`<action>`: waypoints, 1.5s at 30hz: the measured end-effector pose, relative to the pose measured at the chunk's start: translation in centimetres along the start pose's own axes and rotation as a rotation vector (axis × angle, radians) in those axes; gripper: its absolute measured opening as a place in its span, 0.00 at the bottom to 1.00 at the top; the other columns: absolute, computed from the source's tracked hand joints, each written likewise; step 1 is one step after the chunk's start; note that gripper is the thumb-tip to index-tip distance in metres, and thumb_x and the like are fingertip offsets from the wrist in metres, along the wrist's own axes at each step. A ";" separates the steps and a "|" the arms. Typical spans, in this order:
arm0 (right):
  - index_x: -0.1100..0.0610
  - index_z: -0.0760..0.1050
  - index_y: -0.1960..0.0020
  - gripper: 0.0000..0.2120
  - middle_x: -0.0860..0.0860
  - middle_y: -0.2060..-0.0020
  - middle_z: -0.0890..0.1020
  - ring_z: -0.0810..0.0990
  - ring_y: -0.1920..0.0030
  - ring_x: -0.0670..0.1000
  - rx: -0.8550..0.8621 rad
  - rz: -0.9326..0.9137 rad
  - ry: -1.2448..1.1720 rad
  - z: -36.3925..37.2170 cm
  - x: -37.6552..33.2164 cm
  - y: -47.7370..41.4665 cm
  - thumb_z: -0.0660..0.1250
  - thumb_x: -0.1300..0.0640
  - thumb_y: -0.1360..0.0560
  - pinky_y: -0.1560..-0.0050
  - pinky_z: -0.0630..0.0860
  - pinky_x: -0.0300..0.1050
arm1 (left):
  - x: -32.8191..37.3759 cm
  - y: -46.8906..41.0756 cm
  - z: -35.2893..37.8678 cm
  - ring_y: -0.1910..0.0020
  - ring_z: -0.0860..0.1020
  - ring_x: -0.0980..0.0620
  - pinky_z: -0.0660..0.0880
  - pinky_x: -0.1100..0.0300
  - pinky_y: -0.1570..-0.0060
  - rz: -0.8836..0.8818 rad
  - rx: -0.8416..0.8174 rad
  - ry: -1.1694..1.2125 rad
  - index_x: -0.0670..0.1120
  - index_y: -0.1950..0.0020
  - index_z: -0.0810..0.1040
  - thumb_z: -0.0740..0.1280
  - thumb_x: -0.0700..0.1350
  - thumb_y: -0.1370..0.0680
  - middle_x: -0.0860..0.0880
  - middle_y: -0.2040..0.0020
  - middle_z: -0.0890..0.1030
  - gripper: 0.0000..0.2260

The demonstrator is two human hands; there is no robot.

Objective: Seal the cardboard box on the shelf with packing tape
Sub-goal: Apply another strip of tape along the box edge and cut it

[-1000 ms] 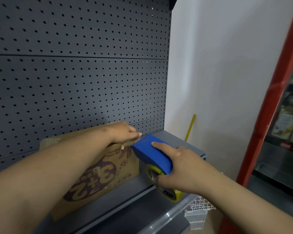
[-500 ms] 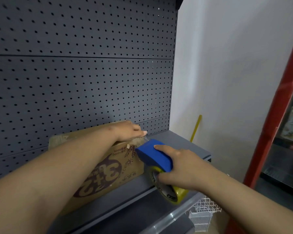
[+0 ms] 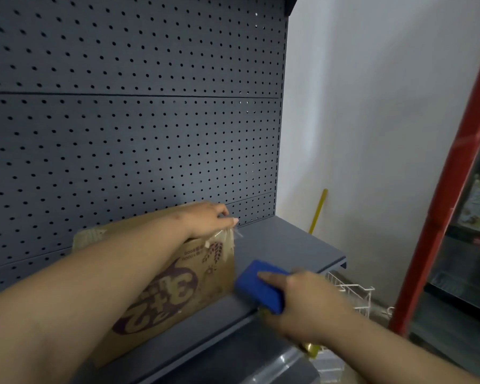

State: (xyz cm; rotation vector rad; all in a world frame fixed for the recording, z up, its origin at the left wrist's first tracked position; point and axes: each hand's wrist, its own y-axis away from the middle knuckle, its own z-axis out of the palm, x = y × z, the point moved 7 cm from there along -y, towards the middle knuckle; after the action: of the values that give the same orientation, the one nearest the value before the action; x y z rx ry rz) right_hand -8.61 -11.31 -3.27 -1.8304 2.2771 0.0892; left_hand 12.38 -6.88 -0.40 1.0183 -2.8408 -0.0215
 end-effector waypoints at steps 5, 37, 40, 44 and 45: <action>0.36 0.61 0.31 0.33 0.52 0.55 0.73 0.73 0.58 0.53 0.350 0.151 -0.065 -8.0 4.8 -3.1 0.67 0.39 0.34 0.60 0.67 0.43 | 2.2 0.8 -0.5 0.40 0.76 0.52 0.70 0.50 0.37 0.193 0.047 -0.035 0.52 0.40 0.77 0.55 0.62 0.23 0.52 0.39 0.79 0.21; 0.42 0.52 0.26 0.39 0.54 0.54 0.67 0.71 0.59 0.53 0.331 0.272 -0.069 -0.9 6.4 -17.4 0.67 0.39 0.31 0.54 0.72 0.45 | 4.1 2.6 -0.4 0.30 0.64 0.53 0.49 0.51 0.26 0.673 0.101 -0.339 0.55 0.36 0.76 0.61 0.54 0.23 0.57 0.29 0.70 0.16; 0.42 0.52 0.26 0.40 0.55 0.53 0.68 0.72 0.57 0.54 0.307 0.283 -0.045 0.1 6.9 -18.1 0.67 0.38 0.31 0.54 0.72 0.45 | 4.3 3.2 -0.7 0.39 0.71 0.51 0.61 0.58 0.38 0.773 0.231 -0.457 0.59 0.31 0.69 0.59 0.51 0.21 0.55 0.36 0.76 0.18; 0.42 0.50 0.26 0.38 0.53 0.55 0.65 0.70 0.61 0.53 0.257 0.229 0.006 1.9 7.0 -18.6 0.66 0.39 0.29 0.58 0.71 0.45 | 4.0 3.8 -1.5 0.45 0.75 0.50 0.70 0.58 0.51 0.763 0.389 -0.367 0.57 0.30 0.68 0.59 0.52 0.21 0.53 0.41 0.80 0.19; 0.43 0.50 0.26 0.39 0.54 0.54 0.65 0.71 0.59 0.54 0.241 0.202 0.041 2.4 6.9 -18.8 0.66 0.38 0.30 0.57 0.71 0.45 | 3.7 4.1 -2.0 0.47 0.77 0.50 0.72 0.59 0.54 0.732 0.463 -0.322 0.55 0.32 0.72 0.58 0.53 0.22 0.53 0.43 0.81 0.18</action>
State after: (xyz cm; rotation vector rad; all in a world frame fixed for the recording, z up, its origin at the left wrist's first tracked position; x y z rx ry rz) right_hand 8.52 -21.67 -5.37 -1.4948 2.3758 -0.1839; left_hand 7.16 -5.98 2.25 -0.0627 -3.4151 0.6078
